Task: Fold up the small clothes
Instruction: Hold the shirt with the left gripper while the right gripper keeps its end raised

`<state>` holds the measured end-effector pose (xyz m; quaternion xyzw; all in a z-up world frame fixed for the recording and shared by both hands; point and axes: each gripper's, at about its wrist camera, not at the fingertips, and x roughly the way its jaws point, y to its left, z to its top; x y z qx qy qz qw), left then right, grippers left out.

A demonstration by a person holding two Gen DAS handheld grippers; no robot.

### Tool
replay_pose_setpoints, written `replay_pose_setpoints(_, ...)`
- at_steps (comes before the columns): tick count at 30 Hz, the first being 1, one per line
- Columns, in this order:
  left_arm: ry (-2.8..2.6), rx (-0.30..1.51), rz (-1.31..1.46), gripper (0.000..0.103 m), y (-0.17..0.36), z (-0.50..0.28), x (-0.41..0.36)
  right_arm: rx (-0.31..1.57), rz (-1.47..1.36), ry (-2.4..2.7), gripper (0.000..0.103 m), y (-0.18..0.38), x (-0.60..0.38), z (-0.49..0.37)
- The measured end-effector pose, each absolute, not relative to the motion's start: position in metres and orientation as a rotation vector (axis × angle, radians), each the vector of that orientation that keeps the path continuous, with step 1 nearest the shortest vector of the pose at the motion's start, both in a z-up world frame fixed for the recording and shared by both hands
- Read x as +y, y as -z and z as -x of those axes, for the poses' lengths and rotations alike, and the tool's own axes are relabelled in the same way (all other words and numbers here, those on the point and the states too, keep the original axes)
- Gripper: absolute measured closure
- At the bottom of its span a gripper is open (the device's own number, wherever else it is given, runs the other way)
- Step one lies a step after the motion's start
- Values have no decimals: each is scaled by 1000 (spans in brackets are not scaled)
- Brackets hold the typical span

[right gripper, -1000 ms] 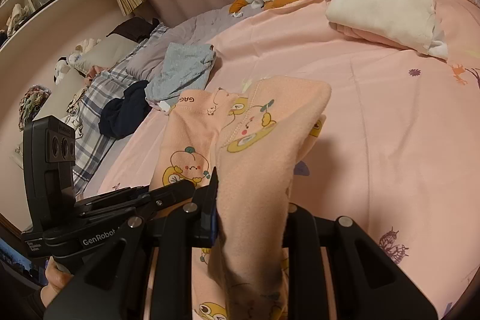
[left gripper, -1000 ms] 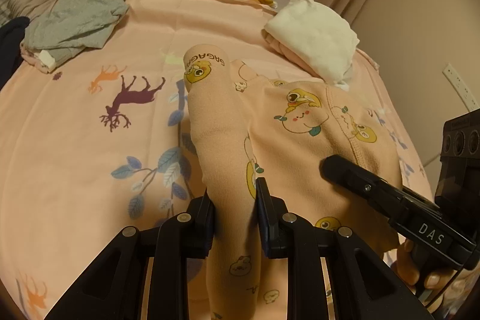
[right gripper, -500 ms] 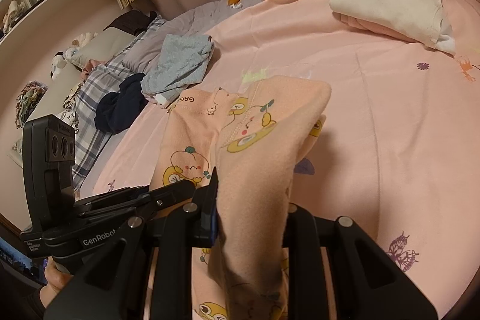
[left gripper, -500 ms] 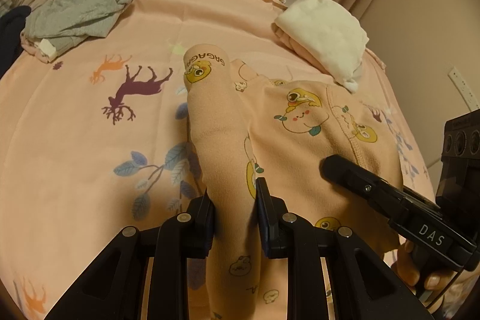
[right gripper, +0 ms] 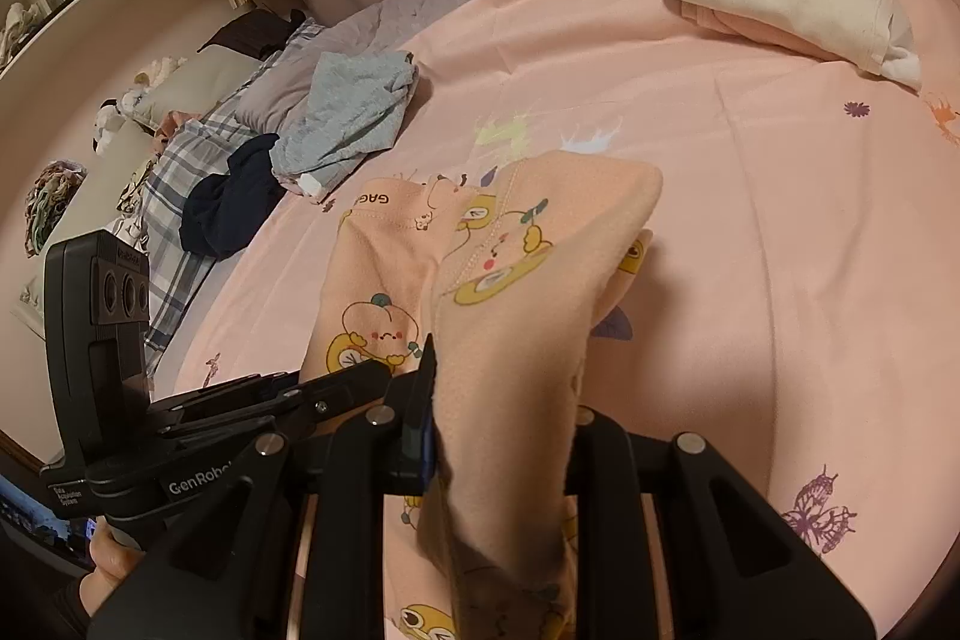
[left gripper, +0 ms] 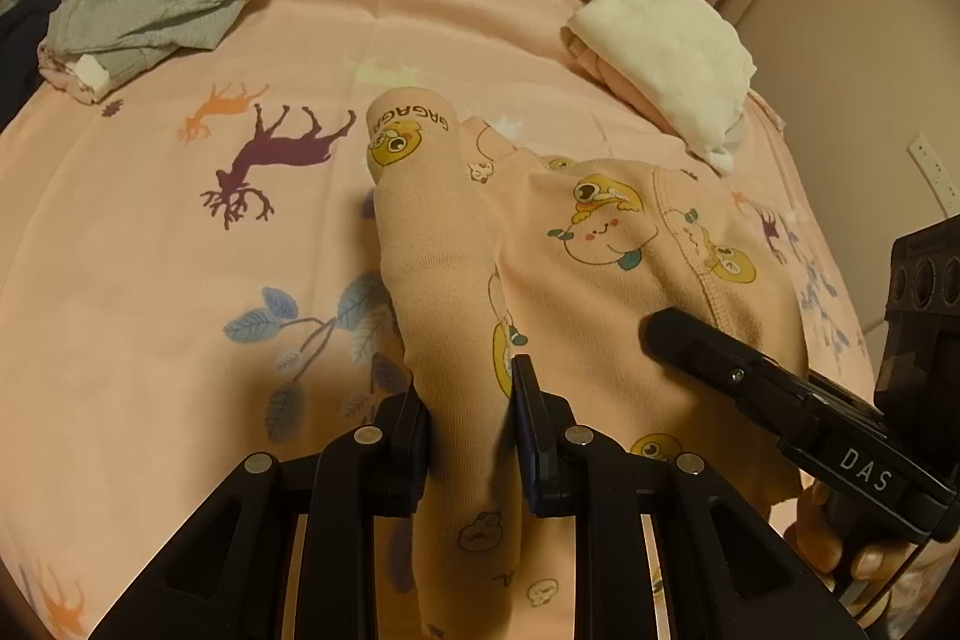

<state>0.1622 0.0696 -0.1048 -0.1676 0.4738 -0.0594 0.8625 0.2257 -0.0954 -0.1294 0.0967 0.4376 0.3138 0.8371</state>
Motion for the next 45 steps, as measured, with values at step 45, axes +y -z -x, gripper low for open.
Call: replay_pose_setpoints(45,98,1064,345,81,130,-175,72,1056,-254,-612,77,177,-102,-253)
